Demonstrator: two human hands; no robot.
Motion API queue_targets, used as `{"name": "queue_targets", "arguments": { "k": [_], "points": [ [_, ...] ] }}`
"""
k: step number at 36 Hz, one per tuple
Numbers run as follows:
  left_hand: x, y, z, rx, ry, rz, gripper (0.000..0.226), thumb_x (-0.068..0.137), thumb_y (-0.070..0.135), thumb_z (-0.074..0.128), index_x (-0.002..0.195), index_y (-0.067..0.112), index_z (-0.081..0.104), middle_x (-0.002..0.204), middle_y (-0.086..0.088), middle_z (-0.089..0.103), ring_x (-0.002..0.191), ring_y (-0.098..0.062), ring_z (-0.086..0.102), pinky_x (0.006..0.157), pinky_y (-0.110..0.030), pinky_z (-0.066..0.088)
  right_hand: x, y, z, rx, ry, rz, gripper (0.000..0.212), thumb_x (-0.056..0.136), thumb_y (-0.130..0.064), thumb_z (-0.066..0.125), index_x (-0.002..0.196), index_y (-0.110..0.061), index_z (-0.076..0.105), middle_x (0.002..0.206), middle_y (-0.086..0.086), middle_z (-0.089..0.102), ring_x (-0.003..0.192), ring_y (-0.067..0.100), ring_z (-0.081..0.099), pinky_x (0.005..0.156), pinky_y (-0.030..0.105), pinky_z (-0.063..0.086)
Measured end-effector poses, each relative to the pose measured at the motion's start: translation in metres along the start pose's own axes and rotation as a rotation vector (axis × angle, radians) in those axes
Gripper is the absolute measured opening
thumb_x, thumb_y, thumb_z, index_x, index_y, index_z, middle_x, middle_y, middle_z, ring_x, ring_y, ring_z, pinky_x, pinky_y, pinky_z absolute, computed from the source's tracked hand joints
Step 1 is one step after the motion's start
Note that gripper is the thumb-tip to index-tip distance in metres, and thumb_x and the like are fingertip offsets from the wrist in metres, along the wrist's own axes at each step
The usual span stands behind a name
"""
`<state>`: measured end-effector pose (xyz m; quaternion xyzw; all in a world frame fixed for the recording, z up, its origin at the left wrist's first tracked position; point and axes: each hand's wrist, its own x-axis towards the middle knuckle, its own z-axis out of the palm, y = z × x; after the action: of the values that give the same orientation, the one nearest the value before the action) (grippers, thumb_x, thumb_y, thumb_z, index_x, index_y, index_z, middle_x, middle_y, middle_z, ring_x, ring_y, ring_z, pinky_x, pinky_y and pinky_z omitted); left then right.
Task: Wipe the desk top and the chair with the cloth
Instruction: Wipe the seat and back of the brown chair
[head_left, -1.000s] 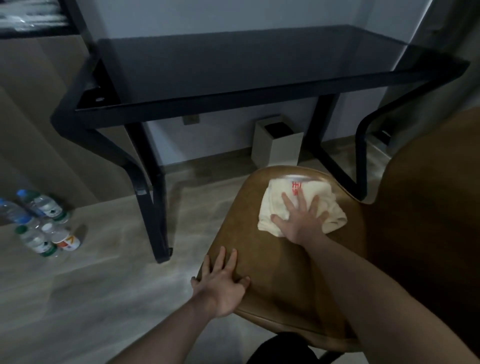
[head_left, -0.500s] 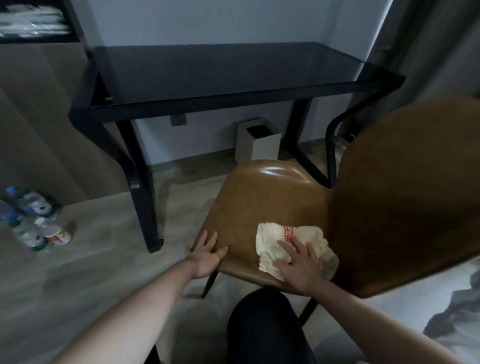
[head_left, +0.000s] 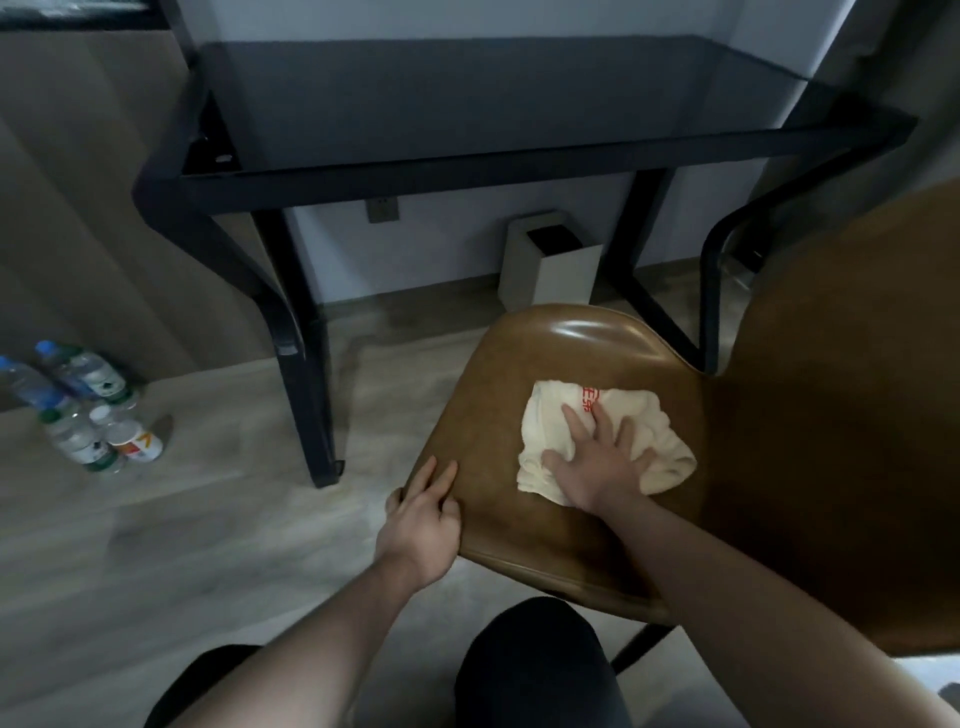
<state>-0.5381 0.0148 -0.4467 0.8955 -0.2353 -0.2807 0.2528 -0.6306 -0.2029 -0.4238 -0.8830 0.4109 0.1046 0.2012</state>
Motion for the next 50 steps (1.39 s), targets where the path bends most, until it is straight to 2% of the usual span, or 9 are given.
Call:
{"name": "queue_targets", "arguments": {
  "k": [4, 10, 16, 19, 22, 26, 34, 43, 50],
  "points": [
    [-0.008, 0.008, -0.004, 0.07, 0.01, -0.027, 0.055, 0.105, 0.037, 0.025, 0.158, 0.046, 0.02, 0.168, 0.02, 0.004, 0.154, -0.027, 0.013, 0.12, -0.041, 0.029, -0.023, 0.021, 0.004, 0.003, 0.065, -0.095, 0.065, 0.1, -0.054, 0.041, 0.16, -0.042, 0.019, 0.171, -0.008, 0.004, 0.157, 0.032, -0.003, 0.121, 0.064, 0.003],
    [-0.02, 0.021, -0.01, 0.114, 0.037, -0.122, 0.058, 0.103, 0.039, 0.025, 0.161, 0.034, 0.019, 0.17, 0.007, 0.011, 0.15, -0.03, 0.023, 0.116, -0.041, 0.033, -0.078, 0.041, 0.009, 0.01, -0.012, -0.116, 0.059, 0.102, -0.052, 0.041, 0.158, -0.046, 0.023, 0.17, -0.017, 0.005, 0.157, 0.024, -0.001, 0.122, 0.059, 0.009],
    [-0.028, 0.018, -0.012, -0.033, -0.042, -0.153, 0.058, 0.107, 0.04, 0.019, 0.163, 0.03, 0.007, 0.171, 0.005, -0.001, 0.153, -0.036, 0.011, 0.123, -0.044, 0.018, -0.097, 0.027, 0.017, 0.105, -0.141, -0.086, 0.065, 0.097, -0.062, 0.024, 0.159, -0.043, 0.023, 0.168, -0.017, 0.006, 0.158, 0.02, -0.006, 0.127, 0.051, -0.002],
    [-0.027, 0.013, -0.016, -0.048, -0.079, -0.147, 0.059, 0.107, 0.043, 0.019, 0.163, 0.03, 0.005, 0.171, 0.005, -0.004, 0.154, -0.036, 0.008, 0.125, -0.043, 0.014, -0.089, 0.017, 0.023, 0.075, -0.23, -0.077, 0.062, 0.096, -0.064, 0.018, 0.156, -0.048, 0.022, 0.166, -0.022, 0.001, 0.157, 0.025, -0.013, 0.123, 0.06, -0.004],
    [-0.027, 0.013, -0.017, -0.053, -0.08, -0.139, 0.059, 0.107, 0.041, 0.02, 0.163, 0.029, 0.005, 0.171, 0.005, -0.004, 0.155, -0.035, 0.008, 0.125, -0.043, 0.014, -0.082, 0.006, 0.024, -0.002, -0.268, -0.113, 0.056, 0.102, -0.054, 0.029, 0.157, -0.049, 0.02, 0.17, -0.014, -0.007, 0.156, 0.03, -0.016, 0.12, 0.067, -0.004],
    [-0.021, 0.01, -0.011, -0.055, -0.05, -0.13, 0.058, 0.107, 0.039, 0.021, 0.163, 0.029, 0.009, 0.171, 0.005, -0.001, 0.153, -0.034, 0.013, 0.124, -0.042, 0.019, -0.071, -0.019, 0.017, 0.074, -0.295, -0.14, 0.059, 0.104, -0.045, 0.037, 0.157, -0.055, 0.014, 0.168, -0.018, -0.016, 0.154, 0.03, -0.025, 0.119, 0.064, -0.012],
    [-0.005, 0.002, 0.0, -0.017, 0.008, -0.099, 0.057, 0.108, 0.039, 0.022, 0.163, 0.028, 0.013, 0.171, 0.006, 0.0, 0.152, -0.032, 0.017, 0.123, -0.04, 0.023, -0.012, -0.045, 0.027, -0.099, -0.121, -0.222, 0.072, 0.097, -0.063, 0.033, 0.157, -0.055, -0.006, 0.165, -0.013, -0.03, 0.149, 0.032, -0.035, 0.114, 0.068, -0.023],
    [-0.002, -0.003, 0.005, -0.015, 0.047, -0.07, 0.056, 0.108, 0.038, 0.024, 0.162, 0.031, 0.014, 0.17, 0.008, 0.002, 0.153, -0.025, 0.017, 0.125, -0.039, 0.018, 0.071, -0.061, 0.007, -0.152, 0.044, -0.16, 0.071, 0.096, -0.068, 0.023, 0.161, -0.048, 0.0, 0.169, -0.01, -0.019, 0.154, 0.037, -0.022, 0.115, 0.072, -0.014],
    [-0.003, -0.003, 0.004, 0.015, 0.03, -0.074, 0.057, 0.108, 0.041, 0.023, 0.163, 0.032, 0.01, 0.17, 0.007, -0.001, 0.154, -0.025, 0.016, 0.125, -0.042, 0.017, 0.11, -0.013, -0.028, -0.205, 0.117, -0.076, 0.067, 0.1, -0.066, 0.014, 0.158, -0.047, -0.013, 0.166, -0.015, -0.029, 0.154, 0.034, -0.023, 0.11, 0.078, -0.009]
  ]
}}
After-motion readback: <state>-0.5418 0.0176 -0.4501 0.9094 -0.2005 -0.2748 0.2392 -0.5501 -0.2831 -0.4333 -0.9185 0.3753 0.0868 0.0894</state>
